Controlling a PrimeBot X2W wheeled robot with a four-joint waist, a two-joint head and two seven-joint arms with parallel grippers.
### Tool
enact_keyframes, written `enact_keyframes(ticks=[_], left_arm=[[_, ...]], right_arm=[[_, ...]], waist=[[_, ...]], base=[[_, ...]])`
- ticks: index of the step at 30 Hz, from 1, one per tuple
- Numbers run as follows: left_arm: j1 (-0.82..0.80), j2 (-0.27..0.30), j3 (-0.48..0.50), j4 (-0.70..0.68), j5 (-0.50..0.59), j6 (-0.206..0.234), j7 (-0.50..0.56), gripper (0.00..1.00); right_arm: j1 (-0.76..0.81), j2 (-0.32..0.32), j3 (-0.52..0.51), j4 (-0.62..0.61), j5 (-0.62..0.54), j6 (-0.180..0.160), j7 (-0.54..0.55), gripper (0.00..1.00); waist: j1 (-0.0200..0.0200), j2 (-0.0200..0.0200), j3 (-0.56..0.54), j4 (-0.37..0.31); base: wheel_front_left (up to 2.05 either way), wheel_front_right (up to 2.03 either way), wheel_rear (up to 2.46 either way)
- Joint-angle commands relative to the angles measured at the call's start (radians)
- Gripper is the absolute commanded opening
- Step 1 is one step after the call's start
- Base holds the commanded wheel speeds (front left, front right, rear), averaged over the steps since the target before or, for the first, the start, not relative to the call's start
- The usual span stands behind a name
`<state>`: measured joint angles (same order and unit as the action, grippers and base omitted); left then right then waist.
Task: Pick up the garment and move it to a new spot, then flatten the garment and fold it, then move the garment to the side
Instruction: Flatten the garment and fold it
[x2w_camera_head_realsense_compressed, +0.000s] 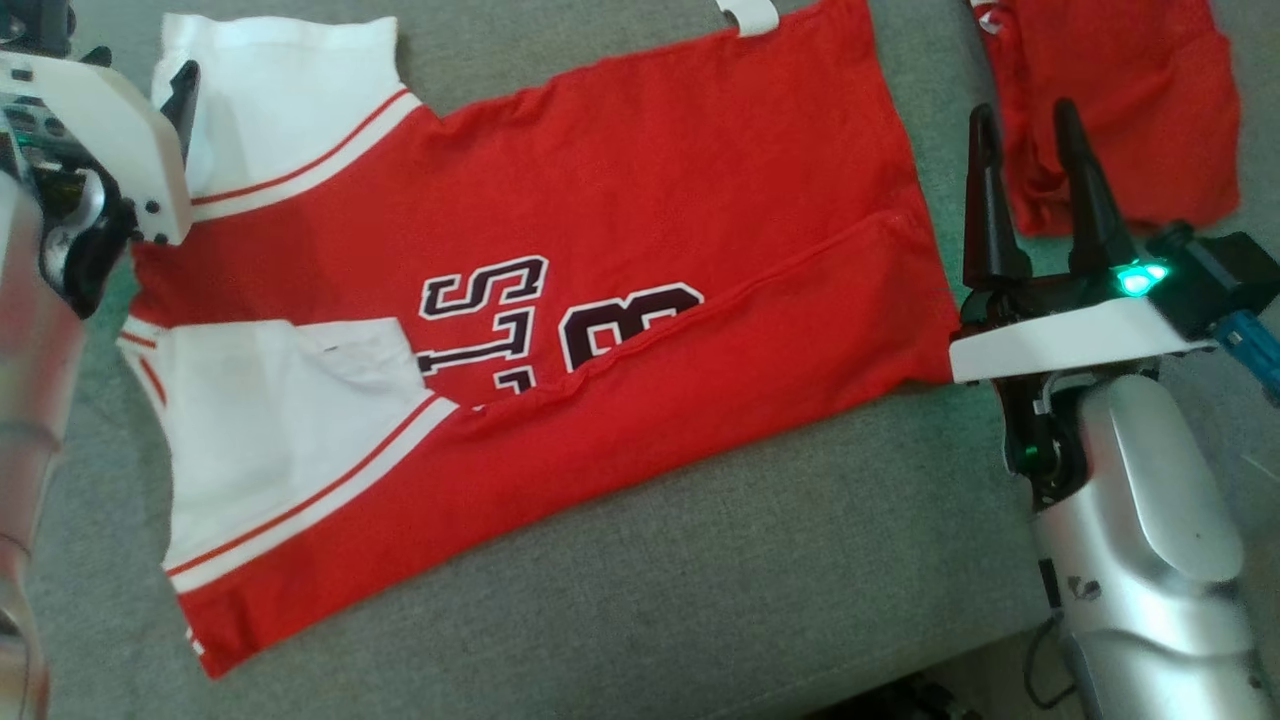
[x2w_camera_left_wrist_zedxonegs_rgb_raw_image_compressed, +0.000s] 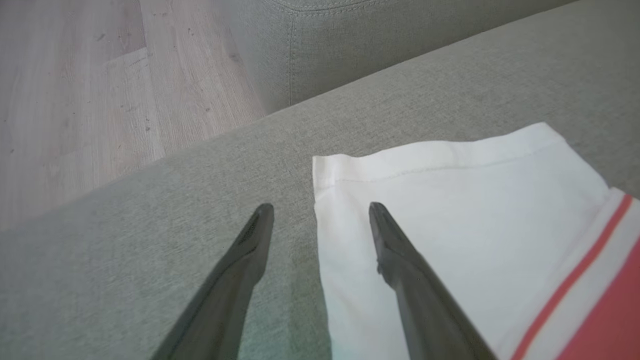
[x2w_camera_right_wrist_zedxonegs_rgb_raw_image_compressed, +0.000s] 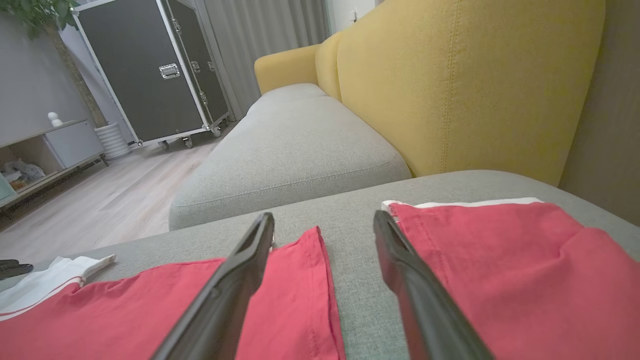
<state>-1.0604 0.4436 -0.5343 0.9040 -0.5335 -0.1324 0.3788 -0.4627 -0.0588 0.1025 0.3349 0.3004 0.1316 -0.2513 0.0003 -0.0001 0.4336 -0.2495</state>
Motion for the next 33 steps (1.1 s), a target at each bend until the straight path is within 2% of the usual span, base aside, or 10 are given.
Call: enact_keyframes(ticks=[1,7,9,12,13,14,15,21,27,33], left_arm=[[-0.055,0.053,0.016,-0.017,-0.012,0.002,0.006,1.00],[-0.097,0.056,-0.004,0.040,-0.062,0.002,0.033,1.00],[-0.104,0.049,-0.012,0.056,-0.083,0.002,0.061,1.00],[-0.106,0.041,-0.040,0.054,-0.143,0.002,0.131,1.00],[-0.104,0.041,-0.053,0.046,-0.157,0.002,0.149,0.57],[-0.101,0.041,-0.066,0.036,-0.171,0.002,0.163,0.07],[-0.097,0.041,-0.079,0.023,-0.185,0.002,0.174,0.00],[-0.083,0.041,-0.120,-0.039,-0.244,0.002,0.133,0.00],[-0.057,0.032,-0.146,-0.121,-0.278,0.002,-0.083,0.00],[-0.006,0.048,-0.202,-0.220,-0.295,0.002,-0.245,0.00]], right_arm=[[-0.024,0.008,0.020,-0.040,0.007,-0.001,-0.010,1.00],[-0.032,0.008,0.038,-0.059,0.049,-0.001,-0.010,1.00],[-0.035,0.008,0.049,-0.066,0.089,-0.001,-0.010,1.00],[-0.042,0.008,0.041,-0.080,0.090,-0.001,-0.010,1.00],[-0.043,0.008,0.035,-0.081,0.087,-0.001,-0.010,1.00],[-0.043,0.008,0.029,-0.080,0.083,-0.001,-0.010,1.00],[-0.044,0.008,0.022,-0.079,0.077,-0.001,-0.010,1.00],[-0.052,0.008,0.009,-0.055,0.028,-0.001,-0.010,1.00],[-0.108,-0.021,0.045,-0.014,-0.018,-0.001,0.009,1.00],[-0.179,-0.073,0.076,0.033,-0.016,-0.001,0.107,1.00]], waist=[[-0.0003,0.0001,0.015,-0.014],[-0.0003,0.0001,0.045,-0.030],[-0.0003,0.0001,0.053,-0.037],[-0.0003,0.0001,0.063,-0.042],[-0.0003,0.0001,0.064,-0.041],[-0.0003,0.0001,0.064,-0.039],[-0.0003,0.0001,0.062,-0.035],[-0.0003,0.0001,0.038,-0.004],[-0.0003,0.0001,-0.019,0.049],[-0.0003,0.0001,-0.069,0.119]], base=[[0.00,0.00,0.00],[0.00,0.00,0.00],[0.00,0.00,0.00],[0.00,0.00,0.00],[0.00,0.00,0.00],[0.00,0.00,0.00],[0.00,0.00,0.00],[0.00,0.00,0.00],[0.00,0.00,0.00],[0.00,0.00,0.00]])
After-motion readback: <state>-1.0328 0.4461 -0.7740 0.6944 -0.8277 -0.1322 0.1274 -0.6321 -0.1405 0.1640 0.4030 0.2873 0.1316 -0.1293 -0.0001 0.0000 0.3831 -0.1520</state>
